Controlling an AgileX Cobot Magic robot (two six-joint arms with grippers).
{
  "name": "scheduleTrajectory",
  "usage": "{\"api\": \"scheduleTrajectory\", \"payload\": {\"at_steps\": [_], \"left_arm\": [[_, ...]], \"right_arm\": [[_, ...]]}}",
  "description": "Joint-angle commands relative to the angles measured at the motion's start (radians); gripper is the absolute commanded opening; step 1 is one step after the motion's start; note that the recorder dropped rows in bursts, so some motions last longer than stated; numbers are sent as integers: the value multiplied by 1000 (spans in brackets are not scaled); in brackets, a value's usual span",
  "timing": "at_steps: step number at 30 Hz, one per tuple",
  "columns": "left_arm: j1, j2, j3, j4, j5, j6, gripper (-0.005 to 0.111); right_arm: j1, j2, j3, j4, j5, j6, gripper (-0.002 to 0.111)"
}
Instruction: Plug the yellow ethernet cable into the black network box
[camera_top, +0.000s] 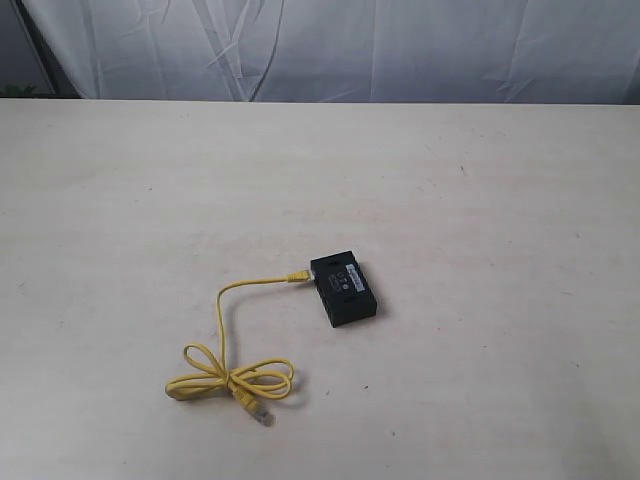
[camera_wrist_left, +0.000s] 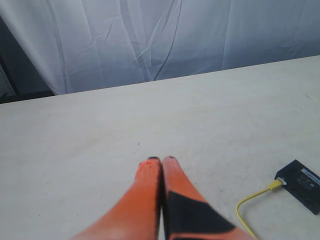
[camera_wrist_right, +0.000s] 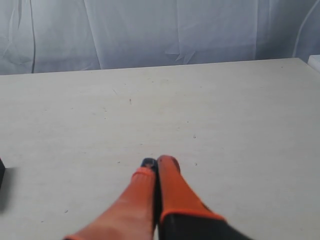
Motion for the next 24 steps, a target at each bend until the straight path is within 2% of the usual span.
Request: {"api": "scheduleTrajectory", "payload": {"at_steps": [1,9,11,15,21,23,24], "left_arm": [[0,-8,4,-3,-20,-1,0],[0,-22,22,16,-27,2,0],[26,-63,71,0,-41,-1,0],[103,-180,219,-36,-146,-1,0],[217,-426,537,-86,-396,-4,0],[234,-493,617,-104,-431,-4,0],[241,-493,617,-117,-432,-4,0]], "right_arm": [[-3,-5,2,3,-13,1,0],[-3,-5,2,3,-11,1,0],[-3,-5,2,3,-11,1,0],[-3,-5,2,30,-11,1,0],[-3,-5,2,30,-11,1,0],[-3,-5,2,30,-11,1,0],[-3,-5,2,30,-11,1,0]]}}
